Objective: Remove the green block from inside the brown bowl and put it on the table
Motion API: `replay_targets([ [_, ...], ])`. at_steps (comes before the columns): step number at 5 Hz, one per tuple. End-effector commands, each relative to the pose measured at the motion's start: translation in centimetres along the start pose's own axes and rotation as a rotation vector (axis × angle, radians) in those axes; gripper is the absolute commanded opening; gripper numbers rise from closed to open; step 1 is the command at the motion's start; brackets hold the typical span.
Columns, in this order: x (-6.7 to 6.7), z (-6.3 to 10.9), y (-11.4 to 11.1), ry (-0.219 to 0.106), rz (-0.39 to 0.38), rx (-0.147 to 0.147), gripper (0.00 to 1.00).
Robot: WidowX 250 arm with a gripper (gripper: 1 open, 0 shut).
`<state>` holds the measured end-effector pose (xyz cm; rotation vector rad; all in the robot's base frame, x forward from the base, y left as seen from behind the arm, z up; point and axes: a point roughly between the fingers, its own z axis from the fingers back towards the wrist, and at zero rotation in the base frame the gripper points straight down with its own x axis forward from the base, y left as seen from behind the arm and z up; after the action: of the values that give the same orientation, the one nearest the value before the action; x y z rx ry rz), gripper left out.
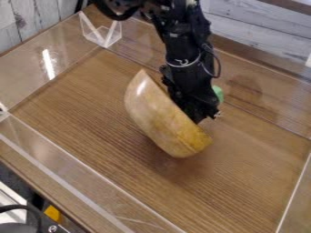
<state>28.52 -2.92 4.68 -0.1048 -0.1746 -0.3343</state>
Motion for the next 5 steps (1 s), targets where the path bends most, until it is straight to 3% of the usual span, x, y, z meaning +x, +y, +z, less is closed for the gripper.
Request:
replay_targets([
  [1,-0.1,0.0,-0.7,-0.001,-0.045,-0.006,0.0],
  [5,-2.5,-0.2,-2.6,0.05,-0.136,-0.049,0.0],
])
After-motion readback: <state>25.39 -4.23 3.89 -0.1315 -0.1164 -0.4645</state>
